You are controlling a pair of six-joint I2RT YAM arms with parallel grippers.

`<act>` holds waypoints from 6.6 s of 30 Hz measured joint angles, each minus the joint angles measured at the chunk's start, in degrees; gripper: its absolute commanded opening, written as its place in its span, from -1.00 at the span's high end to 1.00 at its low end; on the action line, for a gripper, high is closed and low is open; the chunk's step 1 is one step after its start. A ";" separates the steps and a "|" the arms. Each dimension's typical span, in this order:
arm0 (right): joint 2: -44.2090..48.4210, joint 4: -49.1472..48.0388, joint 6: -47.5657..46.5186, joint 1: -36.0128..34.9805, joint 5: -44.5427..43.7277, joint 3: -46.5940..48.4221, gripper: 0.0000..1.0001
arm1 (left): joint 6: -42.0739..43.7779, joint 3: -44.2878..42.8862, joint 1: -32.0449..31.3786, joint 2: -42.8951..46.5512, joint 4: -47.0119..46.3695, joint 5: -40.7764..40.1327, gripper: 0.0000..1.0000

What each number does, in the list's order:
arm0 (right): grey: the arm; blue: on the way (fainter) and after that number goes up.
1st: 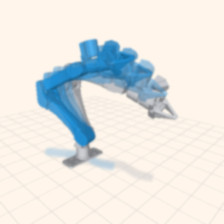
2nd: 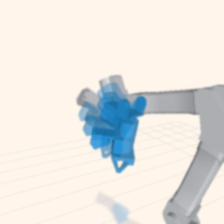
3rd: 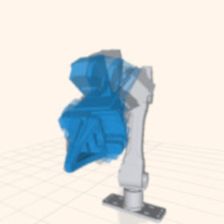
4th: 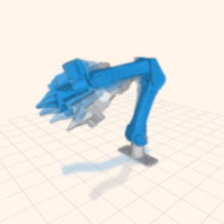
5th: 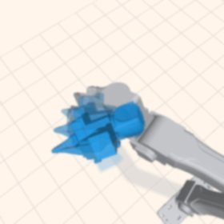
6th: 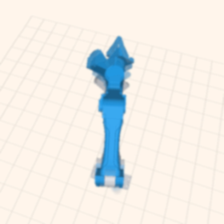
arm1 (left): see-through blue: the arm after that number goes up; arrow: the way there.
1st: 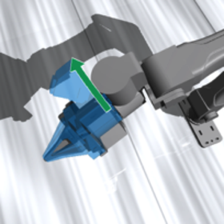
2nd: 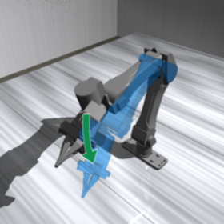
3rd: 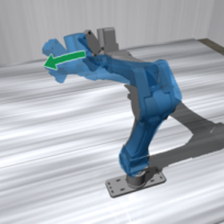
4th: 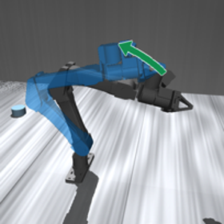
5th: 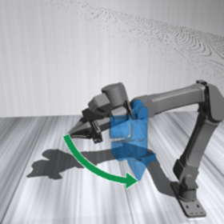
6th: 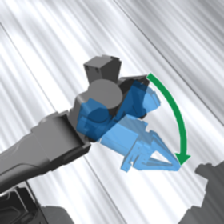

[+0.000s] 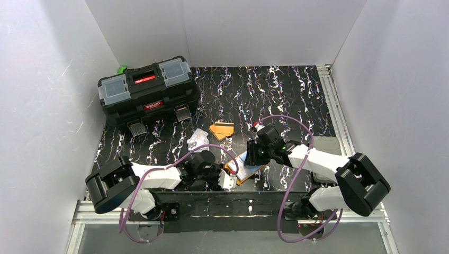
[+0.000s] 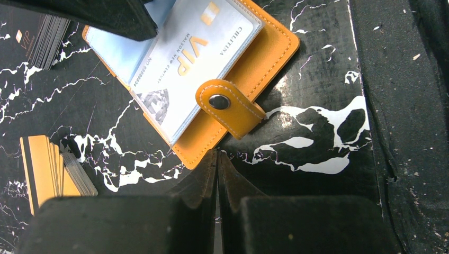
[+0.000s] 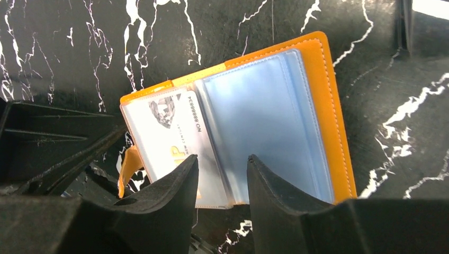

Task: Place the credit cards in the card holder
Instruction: Pick up the credit card from the center of the board.

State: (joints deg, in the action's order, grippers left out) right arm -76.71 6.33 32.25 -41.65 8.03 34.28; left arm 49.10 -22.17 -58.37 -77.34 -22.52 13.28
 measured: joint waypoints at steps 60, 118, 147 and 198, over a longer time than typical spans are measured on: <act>0.04 -6.69 -0.09 1.73 15.76 -1.03 0.26 | 1.31 0.09 0.00 1.11 1.84 -0.48 1.00; -30.12 -2.43 -5.27 12.92 9.33 36.63 -0.35 | -14.40 -27.10 30.58 -0.22 26.71 7.26 0.67; -34.64 -7.76 1.66 17.66 18.88 37.99 -0.43 | -10.05 -50.40 32.11 -14.91 38.45 11.50 -0.97; -25.57 2.64 6.08 20.26 16.46 34.51 -0.97 | -18.10 -57.11 32.79 -5.20 70.20 -5.35 -0.97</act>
State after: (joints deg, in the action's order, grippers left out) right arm -102.28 8.97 38.33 -21.39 24.49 68.79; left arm 31.00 -79.29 -25.58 -82.54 47.68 7.92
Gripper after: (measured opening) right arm 0.983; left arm 0.981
